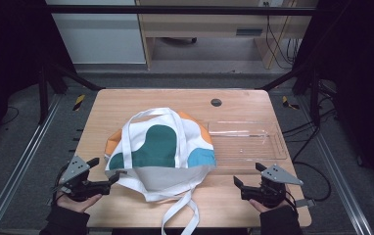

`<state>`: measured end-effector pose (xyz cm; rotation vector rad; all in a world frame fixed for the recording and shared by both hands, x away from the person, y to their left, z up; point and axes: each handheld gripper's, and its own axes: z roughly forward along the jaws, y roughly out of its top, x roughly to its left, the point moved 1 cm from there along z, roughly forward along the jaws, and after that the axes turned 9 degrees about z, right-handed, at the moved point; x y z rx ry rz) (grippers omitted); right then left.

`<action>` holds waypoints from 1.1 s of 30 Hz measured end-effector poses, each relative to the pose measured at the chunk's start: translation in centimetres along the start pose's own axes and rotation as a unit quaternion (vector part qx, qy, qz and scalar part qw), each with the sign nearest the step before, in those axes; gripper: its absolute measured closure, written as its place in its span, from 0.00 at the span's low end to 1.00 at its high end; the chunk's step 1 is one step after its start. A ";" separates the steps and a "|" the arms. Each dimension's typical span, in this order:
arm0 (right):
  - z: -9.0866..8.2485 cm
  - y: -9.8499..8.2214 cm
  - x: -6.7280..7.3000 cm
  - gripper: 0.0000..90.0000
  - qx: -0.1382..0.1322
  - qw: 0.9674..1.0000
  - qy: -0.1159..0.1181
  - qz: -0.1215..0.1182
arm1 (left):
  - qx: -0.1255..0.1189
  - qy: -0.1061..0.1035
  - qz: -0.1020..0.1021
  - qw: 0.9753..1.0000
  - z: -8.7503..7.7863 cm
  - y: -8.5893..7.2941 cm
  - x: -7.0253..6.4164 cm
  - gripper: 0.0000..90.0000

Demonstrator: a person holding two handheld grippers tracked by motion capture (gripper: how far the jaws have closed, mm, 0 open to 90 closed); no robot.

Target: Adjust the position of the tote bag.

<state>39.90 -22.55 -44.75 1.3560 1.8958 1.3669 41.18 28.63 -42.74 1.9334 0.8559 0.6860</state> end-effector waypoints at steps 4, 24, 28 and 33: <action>0.0 0.0 0.1 0.11 0.002 1.000 0.004 0.000 | 0.002 0.003 0.002 1.000 0.0 0.0 -0.1 0.12; 0.7 0.1 2.0 0.28 0.020 0.999 0.039 -0.018 | 0.012 0.002 0.010 1.000 0.7 -0.3 -0.1 0.41; 1.0 0.2 2.7 0.31 0.021 0.998 0.050 -0.022 | 0.011 -0.002 0.010 1.000 0.7 -0.4 -0.1 0.50; 1.5 0.3 3.5 0.36 0.026 0.997 0.062 -0.026 | 0.014 -0.010 0.013 1.000 0.8 -0.4 -0.2 0.60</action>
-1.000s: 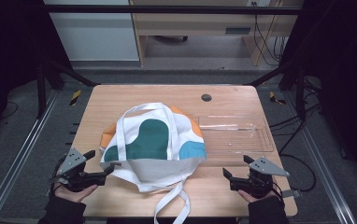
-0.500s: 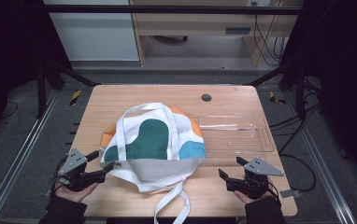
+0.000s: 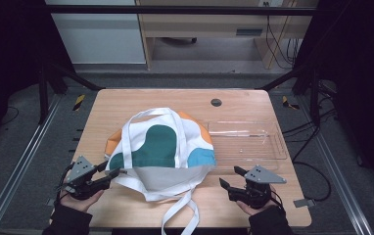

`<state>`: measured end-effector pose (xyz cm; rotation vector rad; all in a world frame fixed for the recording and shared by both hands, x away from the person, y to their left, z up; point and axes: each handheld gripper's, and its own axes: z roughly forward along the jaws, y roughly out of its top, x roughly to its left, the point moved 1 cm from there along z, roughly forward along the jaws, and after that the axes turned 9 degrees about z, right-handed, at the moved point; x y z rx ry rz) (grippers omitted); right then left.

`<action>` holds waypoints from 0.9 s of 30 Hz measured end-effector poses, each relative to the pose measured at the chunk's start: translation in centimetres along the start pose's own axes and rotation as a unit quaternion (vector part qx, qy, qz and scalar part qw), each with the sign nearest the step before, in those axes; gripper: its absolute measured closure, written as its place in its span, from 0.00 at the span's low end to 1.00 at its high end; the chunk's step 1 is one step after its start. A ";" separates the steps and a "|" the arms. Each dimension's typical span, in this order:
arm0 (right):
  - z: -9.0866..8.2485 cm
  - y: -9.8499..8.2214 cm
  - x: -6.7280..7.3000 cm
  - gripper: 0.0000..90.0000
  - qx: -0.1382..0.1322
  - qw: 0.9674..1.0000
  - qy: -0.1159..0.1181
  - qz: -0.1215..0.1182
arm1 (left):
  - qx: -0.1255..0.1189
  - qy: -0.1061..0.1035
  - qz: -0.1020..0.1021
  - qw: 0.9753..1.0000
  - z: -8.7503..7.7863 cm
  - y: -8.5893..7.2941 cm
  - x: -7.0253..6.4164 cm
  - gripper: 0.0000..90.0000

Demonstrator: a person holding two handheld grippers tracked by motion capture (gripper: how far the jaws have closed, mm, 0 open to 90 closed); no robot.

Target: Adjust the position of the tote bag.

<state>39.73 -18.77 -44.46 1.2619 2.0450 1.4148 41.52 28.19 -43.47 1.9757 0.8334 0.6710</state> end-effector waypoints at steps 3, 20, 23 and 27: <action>0.3 0.2 0.4 0.38 0.001 1.000 0.006 -0.001 | 0.001 -0.002 -0.002 1.000 0.0 -0.1 0.0 0.60; 1.8 0.8 2.6 0.49 0.007 1.000 0.029 -0.007 | 0.016 0.003 -0.005 1.000 0.0 -0.4 0.0 0.70; 2.1 0.9 3.0 0.54 0.004 0.999 0.031 -0.012 | 0.014 0.005 -0.011 1.000 -0.1 -0.4 0.1 0.76; 2.6 1.1 3.8 0.61 0.001 0.999 0.034 -0.018 | 0.015 0.008 -0.014 1.000 -0.1 -0.4 0.1 0.83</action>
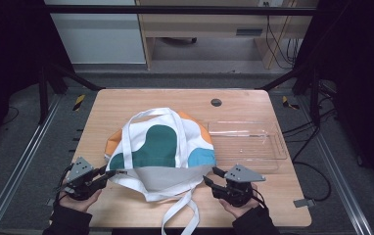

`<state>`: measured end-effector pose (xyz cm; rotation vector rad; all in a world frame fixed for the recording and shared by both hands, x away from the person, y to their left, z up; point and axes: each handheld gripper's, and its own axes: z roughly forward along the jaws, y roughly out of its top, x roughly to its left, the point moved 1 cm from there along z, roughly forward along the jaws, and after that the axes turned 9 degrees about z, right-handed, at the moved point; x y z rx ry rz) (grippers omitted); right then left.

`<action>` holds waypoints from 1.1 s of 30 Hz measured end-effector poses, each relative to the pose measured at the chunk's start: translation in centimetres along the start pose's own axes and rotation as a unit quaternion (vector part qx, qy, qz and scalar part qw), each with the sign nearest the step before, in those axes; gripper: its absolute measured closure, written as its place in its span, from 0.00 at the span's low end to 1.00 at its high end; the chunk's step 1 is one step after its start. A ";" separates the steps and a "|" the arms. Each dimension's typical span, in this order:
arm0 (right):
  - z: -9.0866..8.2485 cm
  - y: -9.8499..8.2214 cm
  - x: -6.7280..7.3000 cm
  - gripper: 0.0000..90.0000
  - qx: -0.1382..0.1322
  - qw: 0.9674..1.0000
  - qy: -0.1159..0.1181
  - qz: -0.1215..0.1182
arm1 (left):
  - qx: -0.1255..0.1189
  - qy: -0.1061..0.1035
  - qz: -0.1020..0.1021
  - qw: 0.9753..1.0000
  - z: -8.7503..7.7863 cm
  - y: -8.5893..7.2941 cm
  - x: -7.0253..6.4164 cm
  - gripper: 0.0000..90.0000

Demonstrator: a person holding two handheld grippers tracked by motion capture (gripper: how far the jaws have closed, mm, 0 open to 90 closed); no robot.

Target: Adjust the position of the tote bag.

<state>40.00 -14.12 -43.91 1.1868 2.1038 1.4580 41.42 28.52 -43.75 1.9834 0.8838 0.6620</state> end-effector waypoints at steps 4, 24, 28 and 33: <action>0.5 0.1 0.7 0.70 -0.001 1.000 0.000 -0.003 | -0.001 0.001 -0.003 1.000 0.0 0.0 0.0 0.87; 5.1 1.2 4.7 1.00 0.005 0.999 0.038 -0.016 | -0.006 0.002 -0.004 1.000 -0.1 0.2 0.0 0.95; 6.3 0.9 5.3 1.00 0.014 0.999 0.042 -0.020 | -0.006 0.006 -0.003 1.000 -0.1 0.2 0.0 0.95; 7.4 0.5 5.8 1.00 0.022 0.999 0.040 -0.022 | -0.006 0.007 -0.003 1.000 -0.1 0.2 -0.1 0.95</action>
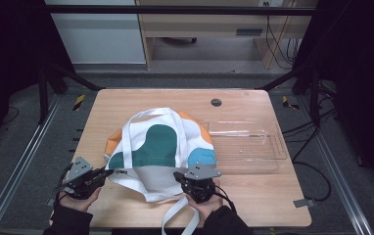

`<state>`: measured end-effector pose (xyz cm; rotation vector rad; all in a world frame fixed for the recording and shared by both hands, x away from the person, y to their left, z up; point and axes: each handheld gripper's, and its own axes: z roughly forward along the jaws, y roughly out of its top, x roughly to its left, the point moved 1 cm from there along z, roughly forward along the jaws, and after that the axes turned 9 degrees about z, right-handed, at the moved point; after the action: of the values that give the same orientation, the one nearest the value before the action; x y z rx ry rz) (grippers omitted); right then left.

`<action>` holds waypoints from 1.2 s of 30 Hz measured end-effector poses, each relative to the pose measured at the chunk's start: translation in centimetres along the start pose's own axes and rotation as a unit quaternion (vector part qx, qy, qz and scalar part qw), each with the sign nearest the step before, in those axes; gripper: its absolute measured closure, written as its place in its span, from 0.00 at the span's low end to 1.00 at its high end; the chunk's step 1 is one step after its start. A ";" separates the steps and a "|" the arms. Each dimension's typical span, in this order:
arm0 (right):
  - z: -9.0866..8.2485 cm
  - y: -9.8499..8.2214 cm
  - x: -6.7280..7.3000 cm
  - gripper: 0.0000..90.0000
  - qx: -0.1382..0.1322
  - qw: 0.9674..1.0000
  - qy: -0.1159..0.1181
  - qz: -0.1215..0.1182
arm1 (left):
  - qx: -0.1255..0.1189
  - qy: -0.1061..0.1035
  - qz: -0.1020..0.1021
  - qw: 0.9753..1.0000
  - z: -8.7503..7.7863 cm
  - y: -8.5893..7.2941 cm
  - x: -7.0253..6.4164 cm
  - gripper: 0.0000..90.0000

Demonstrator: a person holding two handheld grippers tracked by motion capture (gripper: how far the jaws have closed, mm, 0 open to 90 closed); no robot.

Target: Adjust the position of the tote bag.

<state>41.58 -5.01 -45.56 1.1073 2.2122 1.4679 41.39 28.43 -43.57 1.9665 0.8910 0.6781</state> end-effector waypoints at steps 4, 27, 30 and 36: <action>0.9 -0.2 0.3 1.00 0.004 1.000 -0.004 0.000 | -0.001 0.001 0.001 1.000 0.0 0.0 0.0 0.95; -0.9 2.8 0.5 1.00 -0.074 0.997 -0.028 0.007 | 0.000 -0.001 0.008 1.000 0.1 0.1 -0.3 0.95; -1.3 3.4 0.5 1.00 -0.085 0.996 -0.026 0.010 | 0.001 -0.003 0.011 1.000 0.2 0.1 -0.3 0.96; -1.4 4.1 0.5 1.00 -0.093 0.995 -0.024 0.011 | 0.000 -0.003 0.011 1.000 0.3 0.1 -0.4 0.95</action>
<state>42.22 -4.80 -41.29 1.0981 1.9910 1.6006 41.39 27.98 -43.68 1.9800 0.8664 0.6860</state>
